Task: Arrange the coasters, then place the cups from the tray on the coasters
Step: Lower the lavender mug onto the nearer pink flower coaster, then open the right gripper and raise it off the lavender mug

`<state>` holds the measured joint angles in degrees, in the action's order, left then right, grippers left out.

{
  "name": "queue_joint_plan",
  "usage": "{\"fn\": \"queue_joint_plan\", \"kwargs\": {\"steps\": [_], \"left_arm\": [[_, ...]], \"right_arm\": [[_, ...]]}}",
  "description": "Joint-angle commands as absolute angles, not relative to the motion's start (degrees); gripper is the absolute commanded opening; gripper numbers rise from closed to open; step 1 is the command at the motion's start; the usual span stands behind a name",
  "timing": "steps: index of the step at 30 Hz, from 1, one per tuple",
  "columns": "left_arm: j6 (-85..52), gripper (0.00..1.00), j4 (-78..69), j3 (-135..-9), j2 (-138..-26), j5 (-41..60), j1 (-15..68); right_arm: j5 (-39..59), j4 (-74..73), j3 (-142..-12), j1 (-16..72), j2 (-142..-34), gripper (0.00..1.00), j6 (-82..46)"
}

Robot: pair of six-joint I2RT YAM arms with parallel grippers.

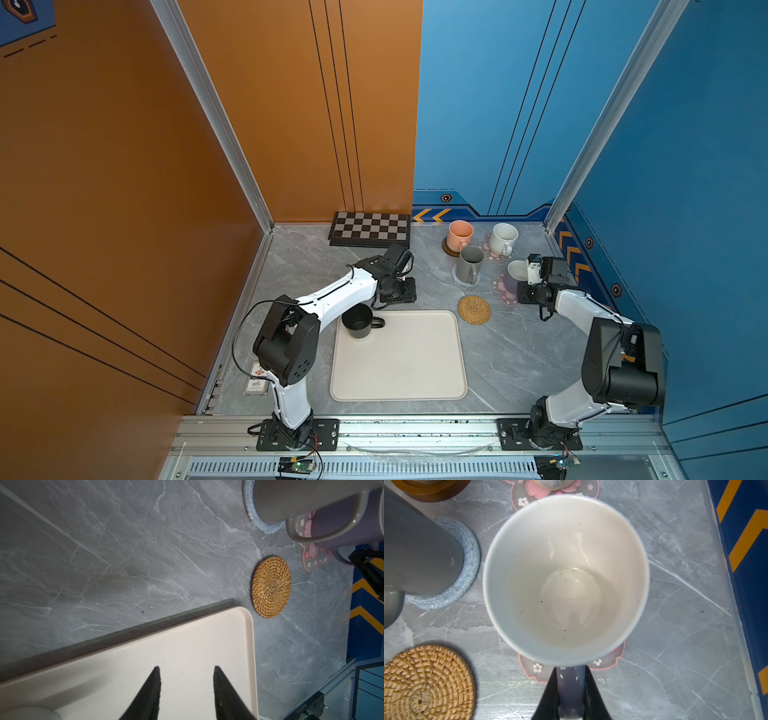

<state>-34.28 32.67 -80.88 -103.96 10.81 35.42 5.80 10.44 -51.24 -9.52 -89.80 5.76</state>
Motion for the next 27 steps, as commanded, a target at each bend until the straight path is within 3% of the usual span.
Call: {"fn": "queue_joint_plan", "kwargs": {"steps": [1,3,16,27], "left_arm": [[-33.61,0.43,32.79,-82.21,-104.42,11.92,35.50],[-33.57,0.43,32.73,-81.96,-103.99,11.73,35.66],[-33.51,0.43,32.89,-80.38,-101.23,11.61,36.11],[-38.39,0.45,35.65,-75.90,-95.54,5.65,39.45]], "right_arm": [[3.60,11.91,-52.38,-9.05,-88.15,0.10,5.23],[1.44,12.91,-52.21,-8.64,-88.00,0.21,4.12],[-1.22,14.55,-49.57,-7.12,-83.19,0.43,-0.05],[-4.33,19.91,-48.67,-4.28,-69.01,0.62,-3.36]]}}
